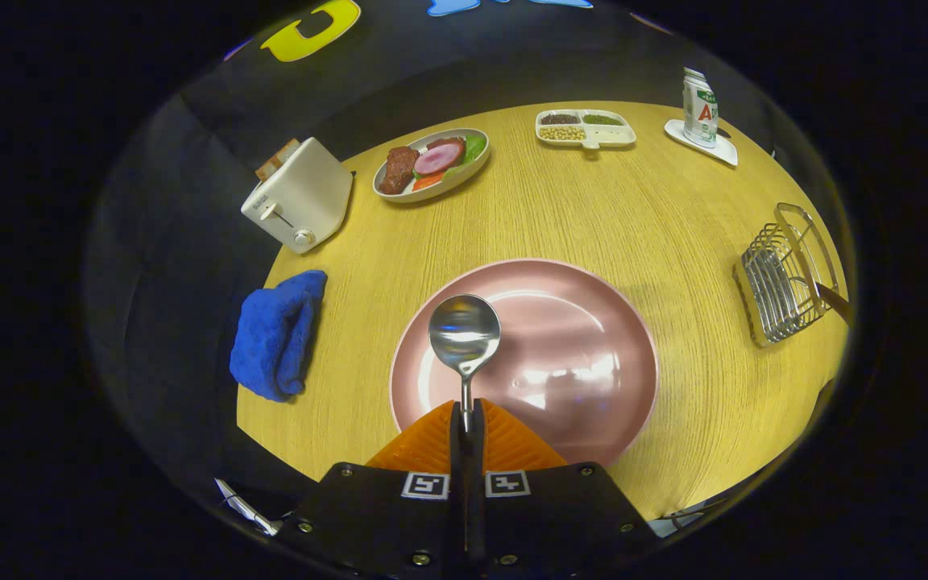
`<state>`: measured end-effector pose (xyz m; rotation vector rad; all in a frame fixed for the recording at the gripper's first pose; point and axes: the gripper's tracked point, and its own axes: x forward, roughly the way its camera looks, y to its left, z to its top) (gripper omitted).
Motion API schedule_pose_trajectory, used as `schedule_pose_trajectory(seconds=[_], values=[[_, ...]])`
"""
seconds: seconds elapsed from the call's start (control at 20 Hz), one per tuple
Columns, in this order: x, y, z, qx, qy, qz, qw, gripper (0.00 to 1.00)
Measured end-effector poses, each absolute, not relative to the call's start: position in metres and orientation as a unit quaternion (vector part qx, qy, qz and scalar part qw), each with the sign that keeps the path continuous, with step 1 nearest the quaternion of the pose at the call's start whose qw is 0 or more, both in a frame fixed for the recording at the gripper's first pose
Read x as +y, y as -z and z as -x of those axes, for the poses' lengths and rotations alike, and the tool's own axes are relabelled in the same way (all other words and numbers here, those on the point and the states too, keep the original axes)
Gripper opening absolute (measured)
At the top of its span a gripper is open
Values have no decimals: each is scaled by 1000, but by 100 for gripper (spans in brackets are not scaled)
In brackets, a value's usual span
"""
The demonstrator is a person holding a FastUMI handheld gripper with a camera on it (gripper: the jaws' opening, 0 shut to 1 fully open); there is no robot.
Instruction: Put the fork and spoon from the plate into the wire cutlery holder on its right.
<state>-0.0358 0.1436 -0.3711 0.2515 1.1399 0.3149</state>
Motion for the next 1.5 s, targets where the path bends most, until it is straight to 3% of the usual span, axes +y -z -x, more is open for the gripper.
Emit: schedule_pose_trajectory(seconds=[1.0, 1.5], values=[[-36, 281, 5, 418, -17, -201, 886, 2], [-97, 306, 16, 467, 30, -238, 851, 2]])
